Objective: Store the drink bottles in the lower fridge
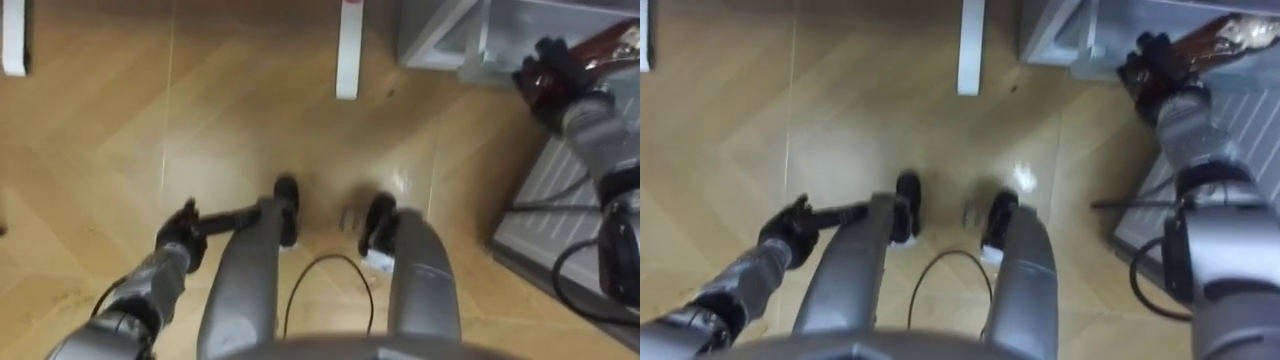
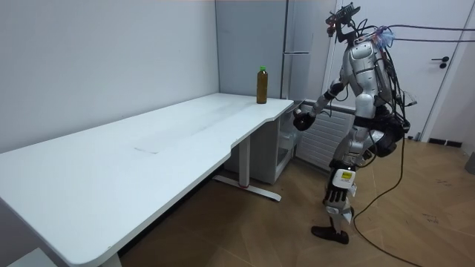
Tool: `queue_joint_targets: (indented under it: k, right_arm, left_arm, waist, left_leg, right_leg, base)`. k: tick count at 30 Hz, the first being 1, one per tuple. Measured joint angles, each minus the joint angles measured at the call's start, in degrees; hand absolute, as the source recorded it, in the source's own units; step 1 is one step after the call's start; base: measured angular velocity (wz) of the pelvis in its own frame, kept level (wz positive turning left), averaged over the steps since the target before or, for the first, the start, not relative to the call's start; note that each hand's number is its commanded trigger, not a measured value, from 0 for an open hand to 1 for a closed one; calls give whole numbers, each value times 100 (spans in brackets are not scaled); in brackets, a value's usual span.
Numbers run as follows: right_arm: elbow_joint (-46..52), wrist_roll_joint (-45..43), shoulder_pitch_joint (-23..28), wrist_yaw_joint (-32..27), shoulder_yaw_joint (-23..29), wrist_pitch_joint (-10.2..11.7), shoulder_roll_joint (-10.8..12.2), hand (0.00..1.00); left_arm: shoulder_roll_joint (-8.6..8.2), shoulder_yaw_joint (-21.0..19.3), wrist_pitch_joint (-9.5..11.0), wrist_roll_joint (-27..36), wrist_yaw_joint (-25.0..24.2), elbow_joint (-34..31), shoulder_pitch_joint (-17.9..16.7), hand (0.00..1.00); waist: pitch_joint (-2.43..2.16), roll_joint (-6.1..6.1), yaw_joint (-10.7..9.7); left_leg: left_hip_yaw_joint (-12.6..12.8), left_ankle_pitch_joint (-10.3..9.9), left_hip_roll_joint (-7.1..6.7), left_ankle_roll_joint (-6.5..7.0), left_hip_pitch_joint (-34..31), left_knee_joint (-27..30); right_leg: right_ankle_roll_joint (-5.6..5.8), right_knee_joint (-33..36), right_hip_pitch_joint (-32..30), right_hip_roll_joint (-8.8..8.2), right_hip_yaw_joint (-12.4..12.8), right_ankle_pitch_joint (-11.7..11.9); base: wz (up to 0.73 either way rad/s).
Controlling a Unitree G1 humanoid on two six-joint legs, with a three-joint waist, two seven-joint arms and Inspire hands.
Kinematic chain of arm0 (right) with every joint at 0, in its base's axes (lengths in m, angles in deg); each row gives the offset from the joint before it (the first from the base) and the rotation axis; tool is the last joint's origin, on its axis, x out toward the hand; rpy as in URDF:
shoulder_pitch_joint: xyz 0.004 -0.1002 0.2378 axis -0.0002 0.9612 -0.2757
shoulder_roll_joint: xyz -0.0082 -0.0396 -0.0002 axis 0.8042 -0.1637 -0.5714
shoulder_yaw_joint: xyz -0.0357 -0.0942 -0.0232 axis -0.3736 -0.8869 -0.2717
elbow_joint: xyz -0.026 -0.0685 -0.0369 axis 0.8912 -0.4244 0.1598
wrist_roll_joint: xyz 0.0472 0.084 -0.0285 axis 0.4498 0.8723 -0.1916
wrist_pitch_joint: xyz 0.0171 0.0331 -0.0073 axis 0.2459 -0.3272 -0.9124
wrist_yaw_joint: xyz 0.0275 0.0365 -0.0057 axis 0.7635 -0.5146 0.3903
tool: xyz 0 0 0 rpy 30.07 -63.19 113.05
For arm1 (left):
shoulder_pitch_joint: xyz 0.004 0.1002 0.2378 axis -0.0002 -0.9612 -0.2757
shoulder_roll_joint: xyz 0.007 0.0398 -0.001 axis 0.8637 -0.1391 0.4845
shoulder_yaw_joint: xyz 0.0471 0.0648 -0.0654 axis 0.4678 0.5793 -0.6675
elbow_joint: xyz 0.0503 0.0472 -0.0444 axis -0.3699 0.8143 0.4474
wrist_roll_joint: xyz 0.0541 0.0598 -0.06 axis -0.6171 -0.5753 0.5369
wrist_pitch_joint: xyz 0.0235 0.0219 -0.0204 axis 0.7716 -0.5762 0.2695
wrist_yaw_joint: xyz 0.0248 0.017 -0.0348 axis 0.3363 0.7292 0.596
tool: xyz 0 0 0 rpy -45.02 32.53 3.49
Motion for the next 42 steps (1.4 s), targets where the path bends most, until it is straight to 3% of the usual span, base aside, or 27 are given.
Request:
queue_joint_targets:
  k: [11, 18, 19, 20, 21, 24, 25, 26, 27, 42]
  right_arm:
    - [9, 945, -191, -110, -72, 0, -43, 100]
    - [7, 1058, -276, -109, -92, -6, -42, 100]
    - [7, 1074, -307, -109, -92, -15, -42, 88]
    - [9, 1081, -326, -111, -92, -20, -42, 91]
    - [15, 1104, -369, -119, -92, -20, -43, 100]
    - [17, 1214, -513, -189, -91, -20, -43, 100]
    - [17, 1306, -587, -200, -90, -20, -43, 84]
    - [17, 1324, -621, -207, -90, -20, -43, 16]
    - [17, 1373, -677, -222, -90, -20, -43, 0]
    - [-16, 1459, -702, -363, -327, -29, -48, 0]
  left_arm:
    - [197, 305, -4, 143, 425, -379, -134, 0]
    - [224, 396, -44, 139, 458, -427, -135, 0]
    - [230, 402, -43, 152, 458, -427, -135, 0]
    - [231, 402, -44, 158, 458, -427, -135, 0]
    - [233, 400, -43, 160, 458, -427, -137, 0]
    - [236, 396, -44, 180, 458, -429, -147, 0]
    - [236, 397, -45, 210, 458, -436, -160, 0]
    - [235, 397, -46, 220, 458, -440, -164, 0]
    - [235, 398, -55, 241, 458, -449, -166, 0]
    - [239, 417, -135, 251, 606, -582, -225, 0]
  waist:
    - [-4, -63, -198]
    - [-4, -78, -156]
    - [-4, -78, -151]
    - [-4, -78, -150]
    - [-4, -77, -150]
    - [-5, -76, -146]
    - [-5, -75, -138]
    - [-5, -75, -133]
    - [-5, -75, -113]
    - [-6, -64, 42]
  left_leg:
    - [-1, 4, -8, -6, -106, -23]
    - [1, 4, -2, -7, -103, -8]
    - [2, 4, -1, -7, -103, -4]
    - [2, 4, 0, -7, -104, -2]
    - [2, 4, 3, -7, -104, -2]
    - [-14, 4, 8, -7, -104, -2]
    - [-15, 4, 8, -7, -104, -1]
    - [-15, 4, 7, -7, -103, -1]
    - [-15, 4, 8, -7, -100, -2]
    - [-15, 4, 44, -8, -27, -58]
  right_leg:
    - [-17, -1, -106, -17, -10, -10]
    - [-18, 0, -105, -14, -15, -9]
    - [-18, 1, -103, -14, -15, -9]
    - [-18, 0, -102, -14, -16, -9]
    - [-18, -5, -96, -14, -24, -9]
    - [-18, -13, -75, -16, -56, -9]
    - [-18, -13, -73, -16, -58, -9]
    - [-18, -13, -71, -16, -60, -9]
    - [-18, -13, -67, -16, -60, -9]
    - [-22, -63, 39, 10, -108, -8]
  base:
    - [0]
    - [0]
    - [0]
    - [0]
    - [0]
    - [2]
    - [0]
    - [0]
    - [0]
    - [0]
